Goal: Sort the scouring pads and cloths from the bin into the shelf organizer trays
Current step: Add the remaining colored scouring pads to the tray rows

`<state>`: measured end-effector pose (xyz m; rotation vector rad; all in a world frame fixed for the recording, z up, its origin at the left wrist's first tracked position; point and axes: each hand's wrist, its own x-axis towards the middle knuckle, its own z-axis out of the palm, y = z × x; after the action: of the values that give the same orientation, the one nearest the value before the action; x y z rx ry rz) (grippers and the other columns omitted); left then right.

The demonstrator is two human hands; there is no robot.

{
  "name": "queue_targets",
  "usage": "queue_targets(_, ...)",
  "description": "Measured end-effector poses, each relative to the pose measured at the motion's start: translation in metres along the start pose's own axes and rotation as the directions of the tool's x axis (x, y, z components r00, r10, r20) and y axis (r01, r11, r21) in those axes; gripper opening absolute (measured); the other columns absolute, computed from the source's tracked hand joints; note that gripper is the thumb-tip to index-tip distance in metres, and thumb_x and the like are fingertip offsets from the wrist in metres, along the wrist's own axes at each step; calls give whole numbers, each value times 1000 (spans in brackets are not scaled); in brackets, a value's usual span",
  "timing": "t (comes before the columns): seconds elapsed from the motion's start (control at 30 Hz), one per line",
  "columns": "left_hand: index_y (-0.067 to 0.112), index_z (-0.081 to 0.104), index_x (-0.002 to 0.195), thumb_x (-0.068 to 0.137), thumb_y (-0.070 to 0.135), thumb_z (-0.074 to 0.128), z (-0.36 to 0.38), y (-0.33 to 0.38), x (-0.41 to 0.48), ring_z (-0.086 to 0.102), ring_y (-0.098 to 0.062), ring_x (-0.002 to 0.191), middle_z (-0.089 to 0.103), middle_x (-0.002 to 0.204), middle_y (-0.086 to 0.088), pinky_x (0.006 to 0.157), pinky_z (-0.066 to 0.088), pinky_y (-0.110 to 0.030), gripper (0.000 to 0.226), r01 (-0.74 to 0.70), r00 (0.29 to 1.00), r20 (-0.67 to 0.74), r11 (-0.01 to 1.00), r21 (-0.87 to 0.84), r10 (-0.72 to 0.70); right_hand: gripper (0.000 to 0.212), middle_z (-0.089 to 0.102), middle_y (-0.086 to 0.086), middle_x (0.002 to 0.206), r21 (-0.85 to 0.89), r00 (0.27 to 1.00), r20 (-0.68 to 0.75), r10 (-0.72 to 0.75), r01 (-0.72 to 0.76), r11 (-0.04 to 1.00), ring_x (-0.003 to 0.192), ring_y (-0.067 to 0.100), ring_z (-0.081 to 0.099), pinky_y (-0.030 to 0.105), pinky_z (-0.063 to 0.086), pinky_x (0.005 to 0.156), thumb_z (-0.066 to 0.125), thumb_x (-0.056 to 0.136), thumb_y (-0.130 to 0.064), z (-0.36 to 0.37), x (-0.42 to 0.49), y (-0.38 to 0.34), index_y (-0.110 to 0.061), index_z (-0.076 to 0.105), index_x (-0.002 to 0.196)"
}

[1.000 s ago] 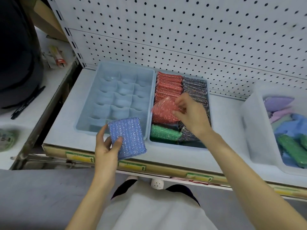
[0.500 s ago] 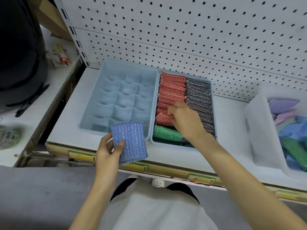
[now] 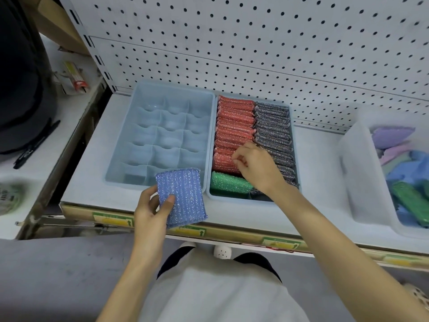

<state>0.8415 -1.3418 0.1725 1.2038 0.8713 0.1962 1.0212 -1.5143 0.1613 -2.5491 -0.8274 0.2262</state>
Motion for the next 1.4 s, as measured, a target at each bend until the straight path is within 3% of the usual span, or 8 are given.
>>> queue_targets(0.13,26,58,106,94,7,58,7,4,2,66,-28,103,67,113,-9,81,53,-37,23,-8,1000,29,999,33,7,13,64,-9,93,293,976,-66,206,-178,939,78,-4,57,7,46,78,63,90,-11,-28,-12,-13,-16,70,100)
queue_targets(0.3,11,57,111,92,6,59,41,7,-4,67,-23,101,69,108,-8,85,54,-34,19,-43,990,136,997,68,34,22,70,5,97,787,873,354,335,-472,396,85,15,69,26,56,76,67,87,-12,-26,-55,-54,-13,63,109)
queue_targets(0.43,13,61,102,93,14,60,60,8,-4,65,-7,93,70,101,0,81,49,-15,9,-178,967,216,963,203,133,18,71,8,90,890,840,234,490,-388,240,80,19,67,38,55,76,67,84,-2,-29,-64,-53,-13,66,98)
queue_targets(0.57,22,59,111,95,28,57,45,6,13,59,-2,105,64,110,15,82,39,-6,17,-305,950,204,843,442,236,25,73,2,89,817,874,-59,482,-235,526,81,25,66,39,53,77,71,83,-3,-50,-61,-25,-25,66,93)
queue_targets(0.77,19,53,132,80,79,11,33,-12,37,46,-20,129,60,130,-2,116,4,-37,91,-575,814,558,83,814,162,27,59,-14,95,176,997,-47,60,-51,983,85,11,57,30,46,72,71,85,-15,-26,-58,-20,-19,69,112)
queue_targets(0.97,14,65,114,86,68,26,34,-19,41,62,-27,107,71,101,-3,106,14,-35,72,-588,791,558,58,807,253,26,64,4,94,-151,997,-58,-42,33,988,88,30,62,31,46,59,74,79,-9,-16,-55,-24,-17,71,103)
queue_targets(1.2,23,52,132,86,74,32,38,-13,38,47,-19,125,63,120,3,111,8,-31,72,-543,830,518,89,835,208,41,56,4,73,-394,988,-57,-144,111,913,66,25,55,29,42,55,83,51,4,-4,-55,-35,-13,73,87)
queue_targets(1.4,26,50,133,89,64,40,39,-12,38,46,-17,125,62,120,5,111,11,-32,59,-529,841,506,99,843,191,59,54,8,91,-399,982,27,-185,180,899,83,29,54,33,44,67,80,66,-4,14,-40,-29,-14,64,123)
